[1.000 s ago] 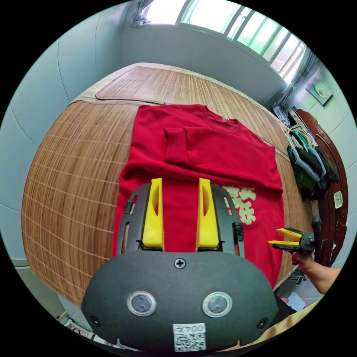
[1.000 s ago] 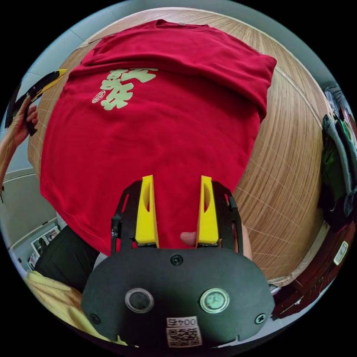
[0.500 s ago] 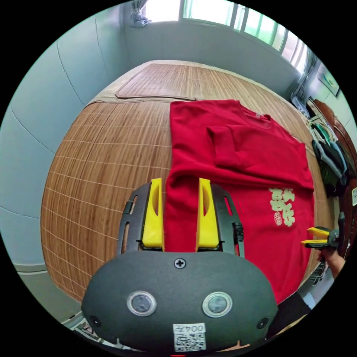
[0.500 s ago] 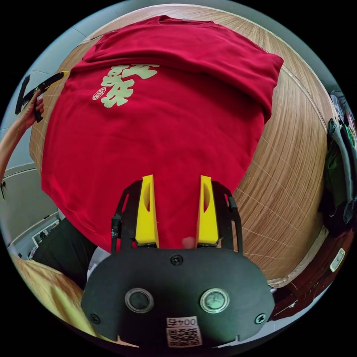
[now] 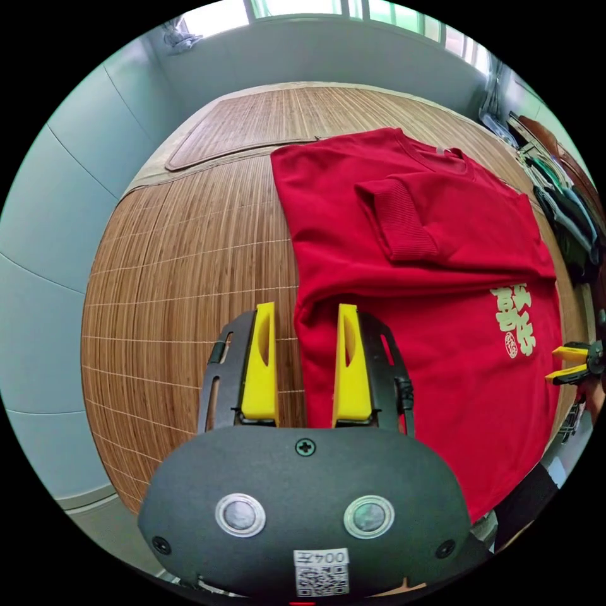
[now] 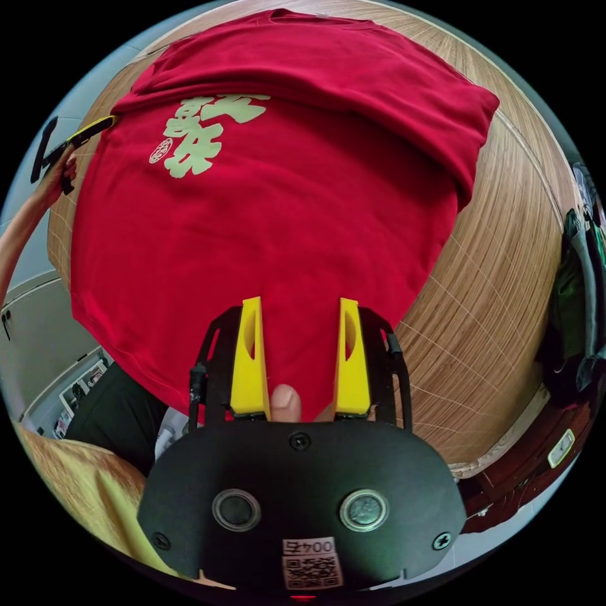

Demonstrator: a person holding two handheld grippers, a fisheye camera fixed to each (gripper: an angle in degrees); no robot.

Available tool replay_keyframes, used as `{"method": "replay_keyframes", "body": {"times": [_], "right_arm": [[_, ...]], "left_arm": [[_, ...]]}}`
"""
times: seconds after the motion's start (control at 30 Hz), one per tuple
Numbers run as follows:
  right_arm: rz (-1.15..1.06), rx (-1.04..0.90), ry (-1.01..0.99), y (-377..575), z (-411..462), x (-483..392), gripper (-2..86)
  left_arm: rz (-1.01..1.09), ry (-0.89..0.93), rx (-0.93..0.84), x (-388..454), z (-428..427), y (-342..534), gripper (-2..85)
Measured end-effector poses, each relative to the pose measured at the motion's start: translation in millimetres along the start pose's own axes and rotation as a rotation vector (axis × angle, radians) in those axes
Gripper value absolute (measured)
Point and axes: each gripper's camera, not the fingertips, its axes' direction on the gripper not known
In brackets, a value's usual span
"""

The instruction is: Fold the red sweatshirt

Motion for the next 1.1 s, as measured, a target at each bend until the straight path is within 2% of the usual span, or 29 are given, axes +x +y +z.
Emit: {"method": "replay_keyframes", "body": {"times": [0.2, 0.4, 0.47, 0.7, 0.9, 1.0, 1.1], "right_arm": [[0.043, 0.011, 0.007, 0.6, -0.8, -4.9, 16.8], [0.041, 0.011, 0.011, 2.3, 0.0, -7.1, 16.7], [0.040, 0.020, 0.012, 5.6, 0.7, -8.5, 16.6], [0.038, 0.019, -0.001, 10.8, 3.4, -9.0, 16.4], [0.030, 0.091, -0.001, 29.6, 6.9, -12.9, 16.5], [0.019, 0.127, -0.002, 39.2, 9.6, -14.3, 16.6], [0.026, 0.152, 0.003, 46.8, 12.4, -17.2, 16.6]], "left_arm": [[-0.084, 0.014, 0.062, -20.1, -25.0, 12.2, 12.4], [-0.138, 0.138, 0.147, -17.9, -49.6, 8.2, 12.1], [-0.136, 0.200, 0.141, -9.2, -43.6, -5.8, 12.0], [-0.071, 0.232, 0.092, 16.2, -26.7, -39.0, 12.2], [-0.053, 0.254, 0.019, 25.0, -11.4, -58.3, 12.4], [-0.080, 0.285, -0.023, 24.1, -0.2, -61.4, 10.2], [-0.096, 0.221, 0.000, 24.7, -6.2, -61.0, 4.4]]}}
